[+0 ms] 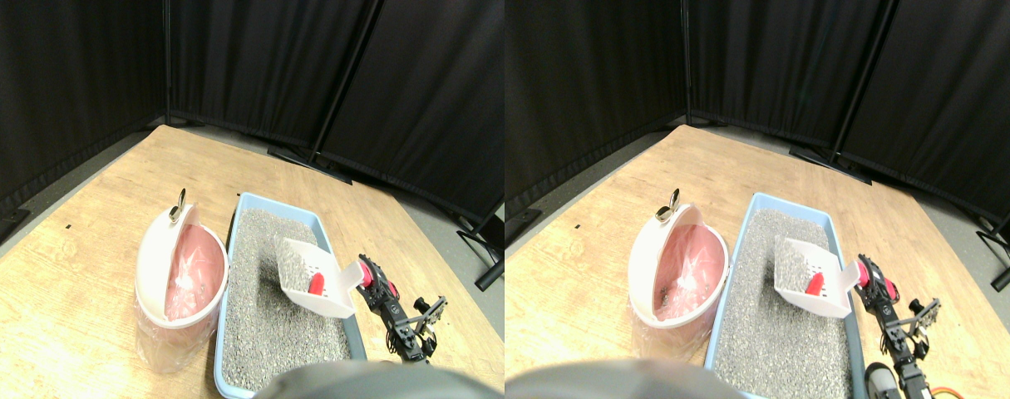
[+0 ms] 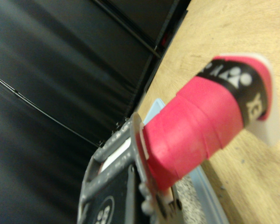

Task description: Scoop (unimanual)

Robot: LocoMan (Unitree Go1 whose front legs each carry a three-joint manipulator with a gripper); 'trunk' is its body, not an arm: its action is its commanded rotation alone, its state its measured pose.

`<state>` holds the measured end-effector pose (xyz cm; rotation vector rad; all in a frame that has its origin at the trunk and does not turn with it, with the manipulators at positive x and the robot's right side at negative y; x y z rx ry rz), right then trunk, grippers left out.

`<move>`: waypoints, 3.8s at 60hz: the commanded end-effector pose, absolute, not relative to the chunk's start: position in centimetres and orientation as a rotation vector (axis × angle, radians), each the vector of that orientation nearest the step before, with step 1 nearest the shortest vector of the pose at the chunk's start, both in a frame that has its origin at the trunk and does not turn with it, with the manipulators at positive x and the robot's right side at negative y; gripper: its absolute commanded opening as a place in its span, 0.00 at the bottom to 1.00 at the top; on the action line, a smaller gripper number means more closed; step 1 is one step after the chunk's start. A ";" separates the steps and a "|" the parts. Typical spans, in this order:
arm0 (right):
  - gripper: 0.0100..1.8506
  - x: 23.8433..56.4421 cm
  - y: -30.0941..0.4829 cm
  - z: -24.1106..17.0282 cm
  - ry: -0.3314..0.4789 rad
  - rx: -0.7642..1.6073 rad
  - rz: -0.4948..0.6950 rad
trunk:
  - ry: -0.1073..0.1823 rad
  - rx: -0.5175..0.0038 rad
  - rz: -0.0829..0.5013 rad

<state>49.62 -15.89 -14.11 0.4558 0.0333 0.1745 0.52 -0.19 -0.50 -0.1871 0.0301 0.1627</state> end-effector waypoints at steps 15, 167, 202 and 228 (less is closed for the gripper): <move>0.02 50.2 -15.4 -10.1 -0.077 0.525 0.222 | -0.024 -0.188 0.170; 0.02 51.0 -13.7 -8.8 -0.130 0.370 0.301 | 0.008 -0.247 0.245; 0.02 50.8 -11.6 -8.6 -0.150 0.159 0.453 | 0.007 -0.266 0.274; 0.02 50.8 -10.0 -7.5 -0.142 0.127 0.510 | 0.011 -0.290 0.316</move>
